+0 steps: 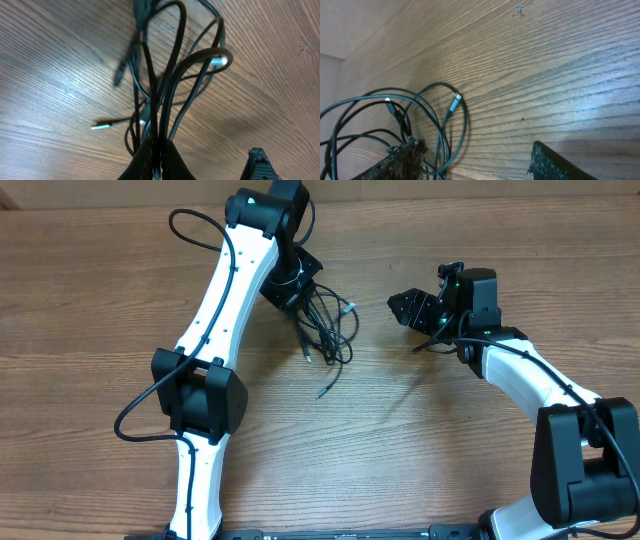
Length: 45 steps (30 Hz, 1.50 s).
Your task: Untangle cables
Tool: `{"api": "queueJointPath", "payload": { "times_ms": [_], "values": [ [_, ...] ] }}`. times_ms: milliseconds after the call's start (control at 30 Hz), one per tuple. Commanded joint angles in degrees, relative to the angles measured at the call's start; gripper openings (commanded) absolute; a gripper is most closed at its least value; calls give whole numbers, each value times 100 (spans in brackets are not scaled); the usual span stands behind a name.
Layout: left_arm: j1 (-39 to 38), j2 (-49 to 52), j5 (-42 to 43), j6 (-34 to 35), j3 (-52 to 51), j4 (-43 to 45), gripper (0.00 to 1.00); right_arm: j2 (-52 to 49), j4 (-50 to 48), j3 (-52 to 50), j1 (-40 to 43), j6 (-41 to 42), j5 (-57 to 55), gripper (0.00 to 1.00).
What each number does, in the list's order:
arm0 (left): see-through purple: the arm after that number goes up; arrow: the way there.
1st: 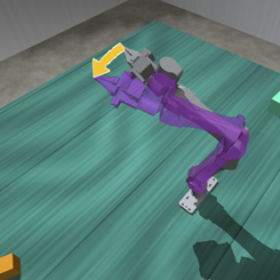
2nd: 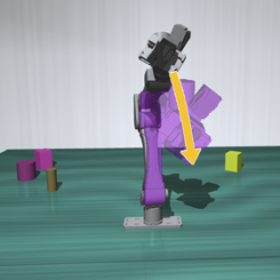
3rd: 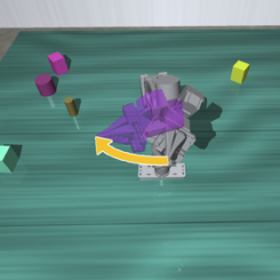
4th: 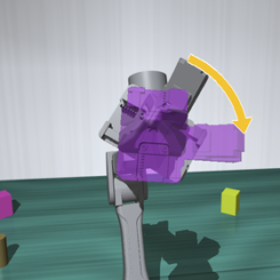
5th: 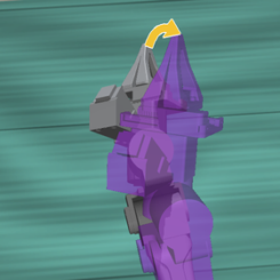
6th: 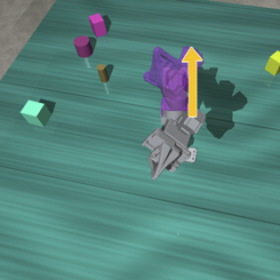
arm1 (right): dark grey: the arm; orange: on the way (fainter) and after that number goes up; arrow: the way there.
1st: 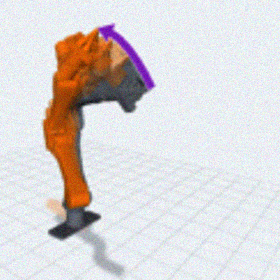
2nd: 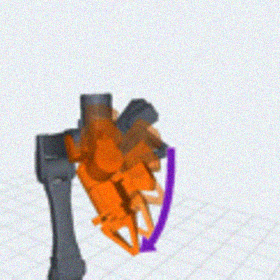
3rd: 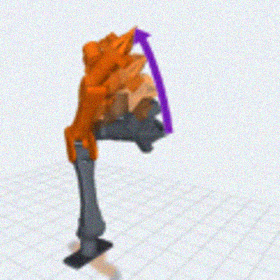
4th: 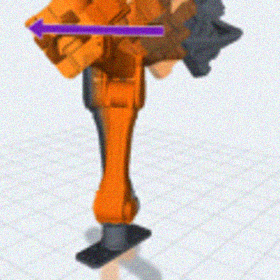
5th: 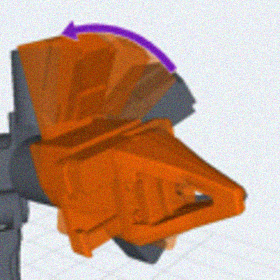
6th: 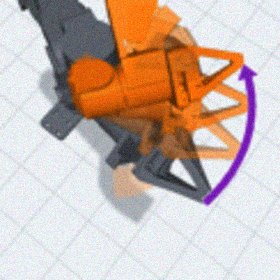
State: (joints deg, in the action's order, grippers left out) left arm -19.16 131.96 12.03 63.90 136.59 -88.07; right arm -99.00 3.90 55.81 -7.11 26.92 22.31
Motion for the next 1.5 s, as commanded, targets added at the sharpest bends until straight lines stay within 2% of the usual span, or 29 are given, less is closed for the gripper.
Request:
{"api": "queueJointPath", "payload": {
  "times_ms": [0, 333, 367, 533, 667, 867, 1000, 1100, 1167, 1233, 1367, 1467],
  "values": [
    [-37, -168, -155, -109, 116, -15, 5, -2, 17, 44, 9, -44, 35, 68],
    [-37, -168, -238, -111, 116, -37, 6, -2, 76, 44, 7, -44, 33, 69],
    [-37, -168, -240, -111, 116, -37, 11, -2, 76, 44, 7, -44, 33, 68],
    [-37, -168, -393, -109, 116, -37, 18, -2, 74, 44, 7, -44, 31, 68],
    [-39, -168, -494, -109, 116, -37, 32, -2, 72, 44, 7, -44, 28, 69],
    [-39, -168, -662, -111, 116, -50, 43, -2, 74, 44, 7, -44, 31, 69],
    [-37, -168, -1060, -107, 114, -223, 42, -2, 74, 44, 7, -46, 31, 69],
    [-37, -168, -1303, 114, 114, -479, 32, -2, 74, 44, 7, -44, 31, 69],
    [-37, -168, -1482, 535, 114, -732, 29, -2, 74, 44, 7, -44, 31, 69],
    [-37, -168, -1545, 804, 114, -822, 34, -2, 74, 44, 7, -44, 31, 69],
    [-63, -166, -1497, 813, 114, -734, 56, -2, 74, 44, 7, -44, 31, 69],
    [-81, -162, -1499, 813, 114, -688, 63, -2, 74, 44, 7, -44, 31, 69]
  ]
}}
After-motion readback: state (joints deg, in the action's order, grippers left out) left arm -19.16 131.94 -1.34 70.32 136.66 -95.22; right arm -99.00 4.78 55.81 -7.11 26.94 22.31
